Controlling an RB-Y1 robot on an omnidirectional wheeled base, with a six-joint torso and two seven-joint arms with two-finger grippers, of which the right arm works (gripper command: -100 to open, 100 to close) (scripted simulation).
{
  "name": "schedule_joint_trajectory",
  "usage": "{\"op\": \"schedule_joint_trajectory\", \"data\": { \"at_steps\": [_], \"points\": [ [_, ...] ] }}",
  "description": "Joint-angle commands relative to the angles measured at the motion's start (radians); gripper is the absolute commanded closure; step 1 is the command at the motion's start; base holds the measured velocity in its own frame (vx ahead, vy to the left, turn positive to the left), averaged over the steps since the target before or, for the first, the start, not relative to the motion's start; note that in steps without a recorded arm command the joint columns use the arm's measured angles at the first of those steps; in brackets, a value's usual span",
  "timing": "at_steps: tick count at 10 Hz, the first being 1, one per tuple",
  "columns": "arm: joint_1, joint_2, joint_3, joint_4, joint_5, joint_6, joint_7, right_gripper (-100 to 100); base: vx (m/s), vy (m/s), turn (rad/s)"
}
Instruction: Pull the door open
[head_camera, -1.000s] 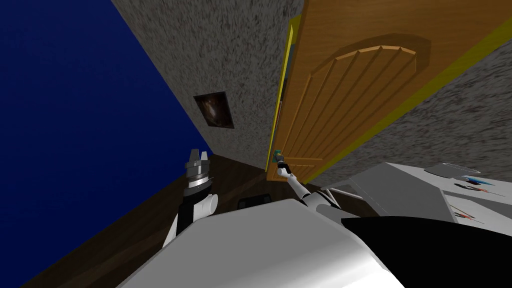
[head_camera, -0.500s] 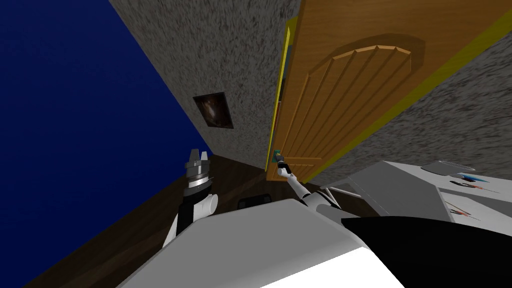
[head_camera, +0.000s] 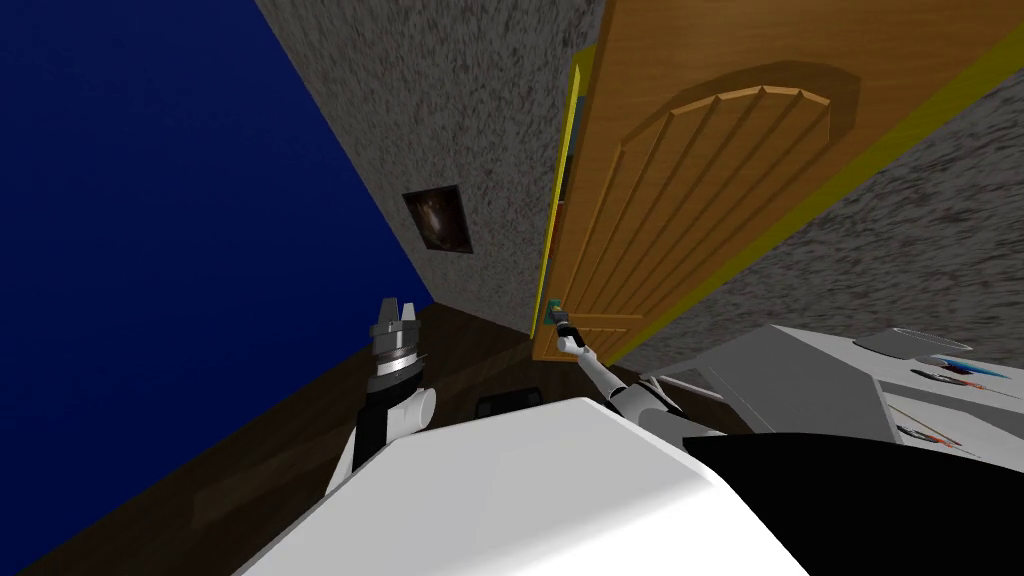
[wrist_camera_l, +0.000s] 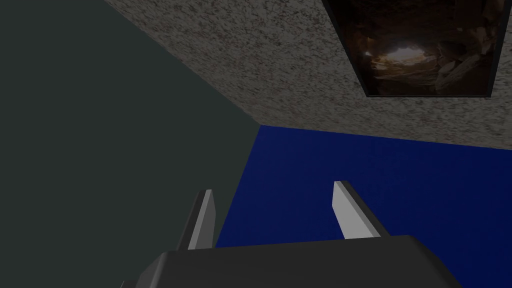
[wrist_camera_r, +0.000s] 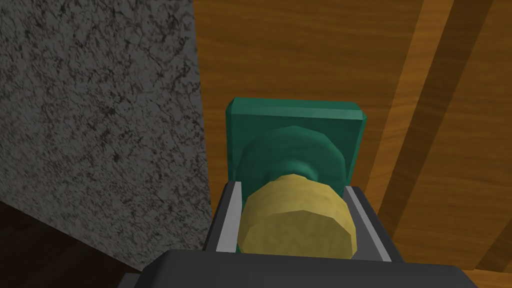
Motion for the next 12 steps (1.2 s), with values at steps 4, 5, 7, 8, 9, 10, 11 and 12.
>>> {"op": "schedule_joint_trajectory", "data": {
  "at_steps": [4, 5, 7, 8, 9, 10, 11, 12],
  "points": [
    [0.022, -0.05, 0.064, -0.032, 0.011, 0.001, -0.087, 100, -0.22, -0.089, 0.134],
    [0.027, -0.064, 0.079, -0.038, 0.013, 0.0, -0.109, 100, -0.221, -0.059, 0.136],
    [0.026, -0.067, 0.081, -0.038, 0.014, 0.002, -0.11, 100, -0.141, -0.042, 0.063],
    [0.035, -0.08, 0.105, -0.049, 0.016, 0.0, -0.129, 100, -0.14, -0.046, 0.076],
    [0.038, -0.087, 0.116, -0.056, 0.017, -0.003, -0.137, 100, -0.221, -0.084, 0.1],
    [0.041, -0.096, 0.128, -0.064, 0.019, -0.005, -0.147, 100, -0.244, -0.079, 0.112],
    [0.045, -0.105, 0.142, -0.073, 0.02, -0.008, -0.158, 100, -0.223, -0.089, 0.105],
    [0.049, -0.115, 0.156, -0.082, 0.022, -0.011, -0.168, 100, -0.214, -0.115, 0.09]
  ]
}}
